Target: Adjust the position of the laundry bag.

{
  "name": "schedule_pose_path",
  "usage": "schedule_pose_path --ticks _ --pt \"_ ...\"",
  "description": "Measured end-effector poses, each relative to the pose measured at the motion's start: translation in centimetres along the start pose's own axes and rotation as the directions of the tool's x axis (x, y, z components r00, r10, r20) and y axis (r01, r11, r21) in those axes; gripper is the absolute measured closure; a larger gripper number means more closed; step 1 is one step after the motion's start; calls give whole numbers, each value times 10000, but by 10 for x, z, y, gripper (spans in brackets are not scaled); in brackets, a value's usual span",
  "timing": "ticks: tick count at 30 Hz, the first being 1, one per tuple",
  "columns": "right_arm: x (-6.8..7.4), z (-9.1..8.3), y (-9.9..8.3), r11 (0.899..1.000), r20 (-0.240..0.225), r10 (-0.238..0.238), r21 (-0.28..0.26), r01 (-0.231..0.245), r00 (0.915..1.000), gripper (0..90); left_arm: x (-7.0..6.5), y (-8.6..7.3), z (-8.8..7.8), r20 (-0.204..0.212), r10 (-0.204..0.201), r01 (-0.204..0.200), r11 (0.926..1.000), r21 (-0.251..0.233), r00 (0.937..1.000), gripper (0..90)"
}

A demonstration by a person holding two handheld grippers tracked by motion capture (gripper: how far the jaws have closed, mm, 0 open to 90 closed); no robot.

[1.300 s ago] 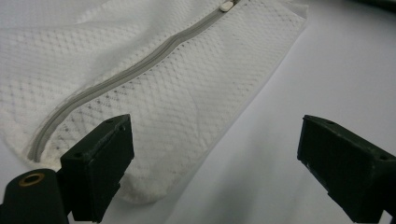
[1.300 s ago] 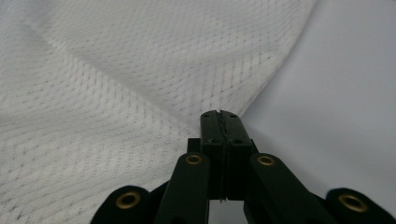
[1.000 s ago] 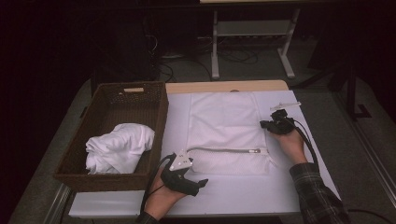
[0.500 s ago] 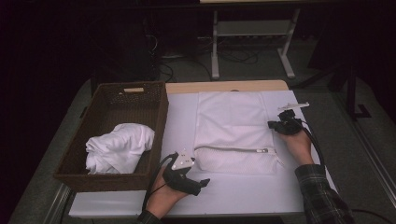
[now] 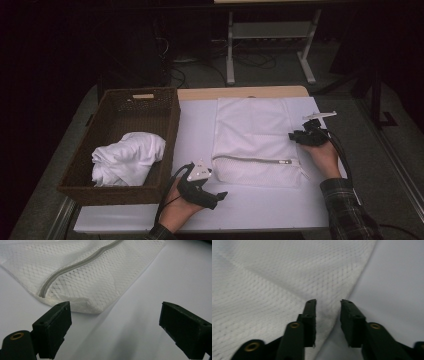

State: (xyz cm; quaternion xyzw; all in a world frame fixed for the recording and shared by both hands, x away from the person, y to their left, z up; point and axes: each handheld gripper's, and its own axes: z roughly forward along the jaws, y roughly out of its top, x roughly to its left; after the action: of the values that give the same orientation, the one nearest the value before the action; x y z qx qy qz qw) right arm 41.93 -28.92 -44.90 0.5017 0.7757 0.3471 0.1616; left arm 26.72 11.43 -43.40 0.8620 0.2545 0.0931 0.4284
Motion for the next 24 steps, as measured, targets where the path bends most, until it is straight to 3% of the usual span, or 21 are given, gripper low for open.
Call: schedule_pose_path --ticks 1,5,10,16,24 --pt "3 0 0 10000 -12 -61 -20 61 10000 506 1 0 1 34 27 -27 10000 34 10000 100" --pt "8 0 1 9998 -7 -192 -25 192 9998 449 2 1 1 62 32 -32 10000 63 10000 101" --pt "15 -4 3 10000 66 5 -79 -4 10000 258 6 1 1 124 -14 14 10000 5 9999 101" --pt "18 -8 0 9999 -274 101 39 -100 9996 224 8 1 2 207 -61 60 10000 23 9998 101" --pt "34 -24 -12 9963 -368 -761 374 775 9964 251 14 0 6 -126 -204 209 9990 387 9997 131"
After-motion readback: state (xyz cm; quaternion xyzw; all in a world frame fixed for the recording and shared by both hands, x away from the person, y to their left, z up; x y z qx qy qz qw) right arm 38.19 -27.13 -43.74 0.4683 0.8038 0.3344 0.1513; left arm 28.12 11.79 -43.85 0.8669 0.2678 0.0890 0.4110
